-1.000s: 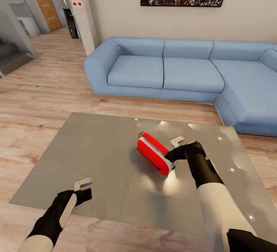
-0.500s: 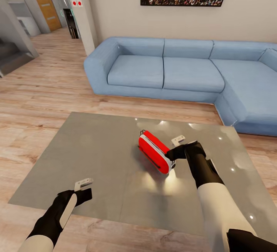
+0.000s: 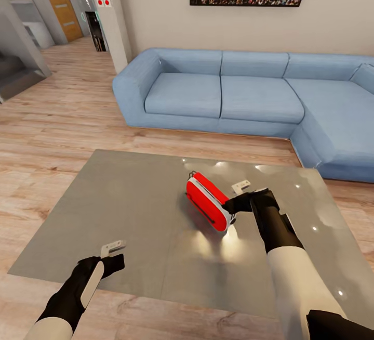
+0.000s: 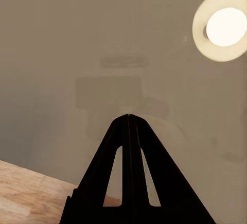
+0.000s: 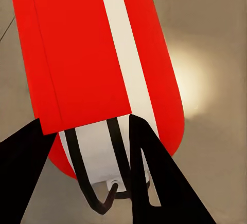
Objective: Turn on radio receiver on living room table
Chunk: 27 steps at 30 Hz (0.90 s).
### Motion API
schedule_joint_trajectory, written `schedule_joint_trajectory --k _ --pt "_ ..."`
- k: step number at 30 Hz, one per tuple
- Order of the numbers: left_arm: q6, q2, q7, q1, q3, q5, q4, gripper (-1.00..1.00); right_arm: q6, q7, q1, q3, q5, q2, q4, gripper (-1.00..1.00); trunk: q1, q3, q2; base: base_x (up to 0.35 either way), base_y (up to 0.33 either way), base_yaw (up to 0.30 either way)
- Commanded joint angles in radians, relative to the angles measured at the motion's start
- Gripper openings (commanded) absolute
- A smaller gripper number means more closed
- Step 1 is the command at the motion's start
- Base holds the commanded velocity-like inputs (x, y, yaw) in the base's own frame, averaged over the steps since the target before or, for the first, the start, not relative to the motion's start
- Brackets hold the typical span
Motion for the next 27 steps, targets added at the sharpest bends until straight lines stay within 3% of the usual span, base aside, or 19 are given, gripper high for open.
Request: schedule_joint_trajectory --k 1,15,20,27 --pt "0.0 0.0 0.0 0.0 0.0 0.0 0.0 -1.0 -0.013 -0.001 0.0 -0.002 0.034 0.0 0.042 -1.0 0.0 0.0 0.0 0.0 0.0 0.0" --pt "0.0 0.0 -0.001 0.0 0.0 0.0 0.0 -1.0 -0.013 -0.001 0.0 -0.001 0.034 0.0 0.044 -1.0 0.0 0.0 0.0 0.0 0.0 0.0" --pt "0.0 -0.002 -0.001 0.0 -0.001 0.0 0.0 -1.0 -0.013 -0.001 0.001 0.0 0.037 0.001 0.045 -1.0 0.019 -0.016 -0.035 0.0 0.0 0.0" --pt "0.0 -0.002 -0.001 0.0 -0.001 0.0 0.0 -1.0 -0.012 -0.001 0.001 0.0 0.037 0.001 0.046 -1.0 0.019 -0.016 -0.035 0.0 0.0 0.0"
